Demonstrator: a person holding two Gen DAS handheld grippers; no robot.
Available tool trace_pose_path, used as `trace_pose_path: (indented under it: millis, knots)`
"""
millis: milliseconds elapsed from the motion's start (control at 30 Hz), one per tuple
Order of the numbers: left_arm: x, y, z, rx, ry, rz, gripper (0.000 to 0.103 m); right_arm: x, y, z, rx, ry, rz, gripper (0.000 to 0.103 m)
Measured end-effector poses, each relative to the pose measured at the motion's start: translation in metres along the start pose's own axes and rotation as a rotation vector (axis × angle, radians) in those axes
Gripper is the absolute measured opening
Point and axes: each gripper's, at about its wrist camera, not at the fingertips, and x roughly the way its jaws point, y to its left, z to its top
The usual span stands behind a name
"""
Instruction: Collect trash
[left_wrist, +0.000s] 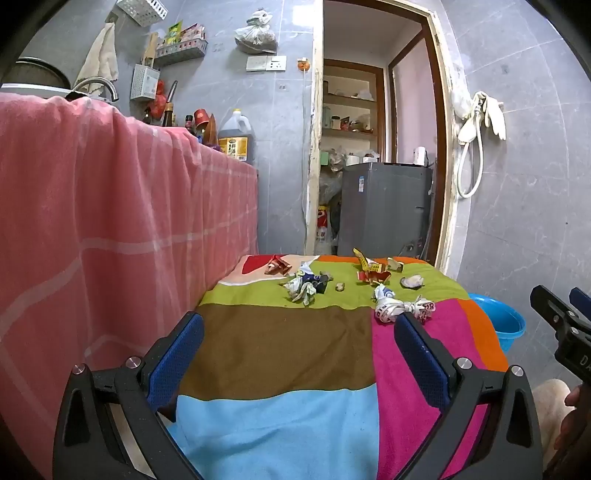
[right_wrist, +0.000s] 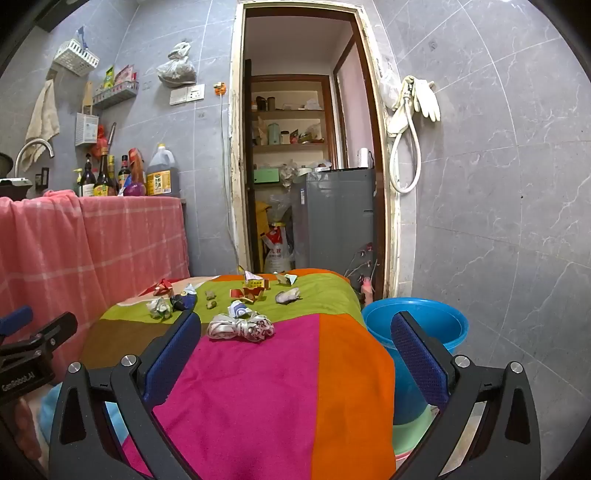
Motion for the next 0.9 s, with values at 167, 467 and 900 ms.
trace_pose_path:
  millis: [167, 467, 900]
  knots:
    - [0.0002, 0.0002, 0.0000, -0.008, 0.005, -0.003, 0.101, -0.0001, 0.0003, 0.0000, -0.004, -0.003, -0.001, 0.103]
    - [0.0001, 0.0000, 0.0000, -0.007, 0.002, 0.000, 0.101, 0.0008, 0.0004, 0.0001, -0.003, -0.002, -0.001, 0.103]
    - [-0.0002, 0.0006, 0.0000, -0.010, 0.003, -0.001, 0.101, 0.0019, 0.0009, -0.0004, -0.002, 0.000, 0.000, 0.103]
